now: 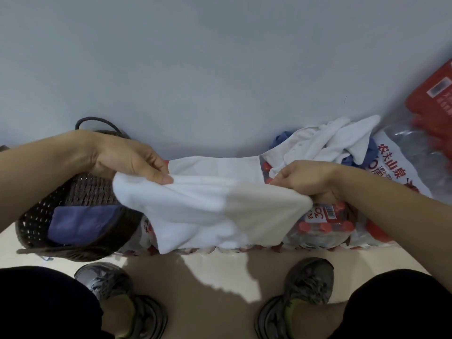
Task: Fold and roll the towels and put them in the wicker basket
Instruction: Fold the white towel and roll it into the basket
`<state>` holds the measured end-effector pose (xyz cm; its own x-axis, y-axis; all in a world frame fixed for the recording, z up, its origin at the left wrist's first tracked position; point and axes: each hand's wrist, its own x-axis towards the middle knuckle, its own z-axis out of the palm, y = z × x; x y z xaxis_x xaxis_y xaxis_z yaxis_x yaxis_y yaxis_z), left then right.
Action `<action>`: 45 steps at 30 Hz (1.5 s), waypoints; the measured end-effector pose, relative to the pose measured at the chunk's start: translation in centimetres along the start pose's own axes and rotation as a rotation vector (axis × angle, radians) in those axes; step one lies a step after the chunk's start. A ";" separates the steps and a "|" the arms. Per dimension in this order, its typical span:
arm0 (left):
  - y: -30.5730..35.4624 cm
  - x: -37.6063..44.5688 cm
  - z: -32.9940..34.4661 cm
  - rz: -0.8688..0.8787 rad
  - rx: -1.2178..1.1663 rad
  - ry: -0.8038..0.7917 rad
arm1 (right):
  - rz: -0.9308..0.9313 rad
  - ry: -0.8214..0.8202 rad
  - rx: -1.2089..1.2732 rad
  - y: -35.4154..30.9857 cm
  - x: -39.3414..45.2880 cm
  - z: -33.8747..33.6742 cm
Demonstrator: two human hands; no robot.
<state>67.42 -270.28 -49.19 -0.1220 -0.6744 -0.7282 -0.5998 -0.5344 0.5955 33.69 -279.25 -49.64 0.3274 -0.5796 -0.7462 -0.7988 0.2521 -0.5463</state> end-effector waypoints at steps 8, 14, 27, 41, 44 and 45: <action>-1.2 2.7 -2.0 -0.139 -0.115 0.137 | 0.014 0.151 0.059 -0.7 2.9 -0.9; -0.7 6.0 -1.6 -0.026 0.535 0.388 | -0.064 0.260 0.088 -1.5 6.7 -0.8; -2.2 12.8 -3.8 -0.108 0.601 0.264 | -0.045 0.354 -0.863 -2.4 15.3 0.3; -4.4 18.6 -4.9 0.003 0.744 0.260 | -0.048 0.508 -0.442 1.0 19.9 0.4; -4.9 18.4 -4.7 0.067 0.721 0.329 | -0.085 0.512 -0.344 1.1 19.8 0.1; -4.9 18.2 -4.7 0.082 0.723 0.344 | -0.094 0.514 -0.300 1.0 19.6 0.1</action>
<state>71.88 -282.32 -63.80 -0.0084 -0.8795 -0.4758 -0.9775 -0.0932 0.1895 39.36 -290.23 -64.84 0.1769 -0.9081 -0.3796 -0.9105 -0.0045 -0.4136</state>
